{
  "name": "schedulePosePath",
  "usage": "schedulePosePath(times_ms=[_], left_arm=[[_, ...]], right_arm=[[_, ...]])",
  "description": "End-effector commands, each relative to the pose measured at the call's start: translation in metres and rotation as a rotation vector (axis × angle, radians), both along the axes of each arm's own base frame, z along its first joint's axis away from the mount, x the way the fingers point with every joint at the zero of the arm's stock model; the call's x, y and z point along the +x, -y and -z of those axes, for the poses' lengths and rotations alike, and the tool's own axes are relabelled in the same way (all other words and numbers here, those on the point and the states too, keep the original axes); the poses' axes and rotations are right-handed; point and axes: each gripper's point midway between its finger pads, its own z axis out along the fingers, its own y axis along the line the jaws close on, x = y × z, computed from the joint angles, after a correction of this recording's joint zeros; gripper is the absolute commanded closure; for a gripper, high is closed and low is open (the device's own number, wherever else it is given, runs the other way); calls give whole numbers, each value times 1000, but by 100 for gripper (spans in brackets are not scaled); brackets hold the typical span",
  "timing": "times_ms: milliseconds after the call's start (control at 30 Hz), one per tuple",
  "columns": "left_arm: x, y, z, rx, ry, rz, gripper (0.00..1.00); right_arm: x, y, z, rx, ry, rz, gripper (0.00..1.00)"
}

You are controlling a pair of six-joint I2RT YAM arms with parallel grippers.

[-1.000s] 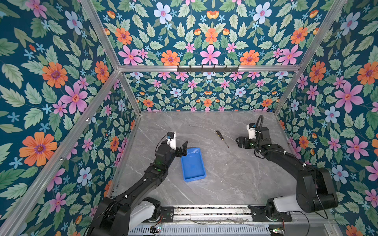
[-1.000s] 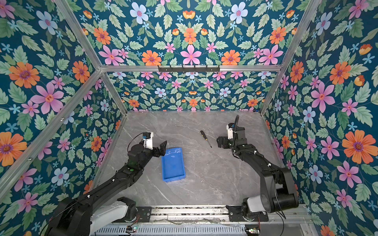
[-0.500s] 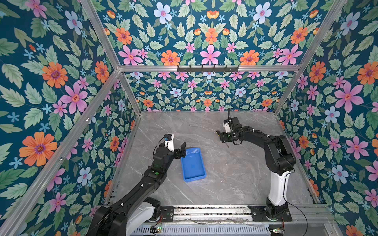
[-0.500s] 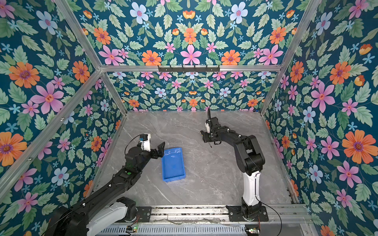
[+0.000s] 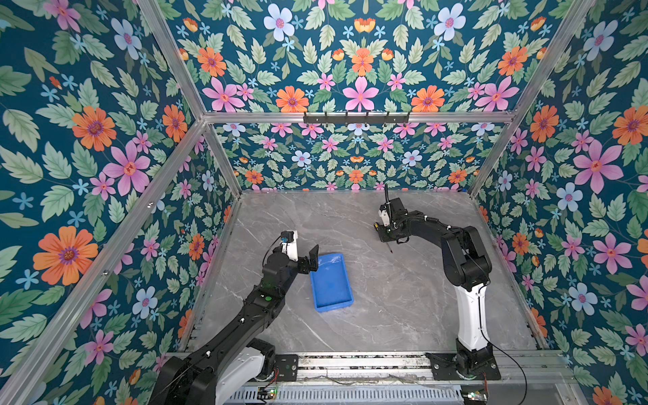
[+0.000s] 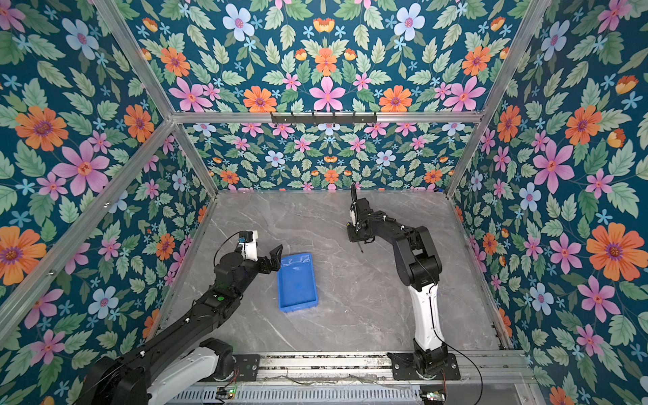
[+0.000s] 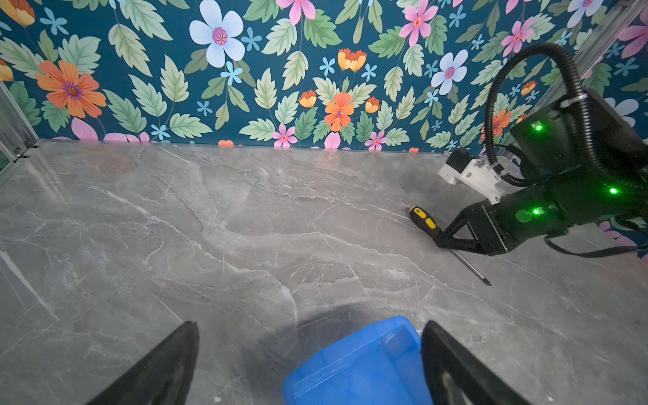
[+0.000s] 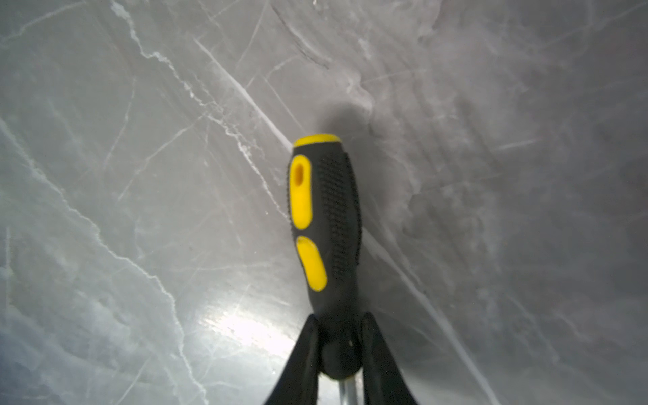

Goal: Put the screwdriver in the bin

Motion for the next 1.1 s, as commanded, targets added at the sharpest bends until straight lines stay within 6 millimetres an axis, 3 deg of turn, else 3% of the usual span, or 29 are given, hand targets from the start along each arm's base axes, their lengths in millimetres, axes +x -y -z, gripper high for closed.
schedulePosePath(times_ms=[0, 133, 433, 533, 667, 900, 1000, 1067], left_arm=[[1, 3, -4, -17, 7, 13, 0], [1, 7, -5, -37, 4, 25, 0], [4, 31, -21, -170, -16, 95, 0], [5, 44, -21, -220, -40, 99, 0], [5, 75, -25, -318, -51, 133, 0], [8, 140, -42, -505, -78, 235, 0], [7, 153, -52, -584, -55, 264, 0], [7, 155, -57, -629, -46, 276, 7]], right_arm=[[-12, 2, 8, -32, -54, -46, 85], [-11, -1, -3, -15, -25, -70, 97], [-26, -16, -63, 111, 140, -113, 100], [-38, -18, -78, 164, 175, -106, 100], [-57, -24, -102, 253, 225, -110, 100], [-106, -59, -151, 404, 343, -225, 100], [-126, -75, -171, 486, 379, -278, 100], [-137, -84, -184, 517, 412, -315, 100]])
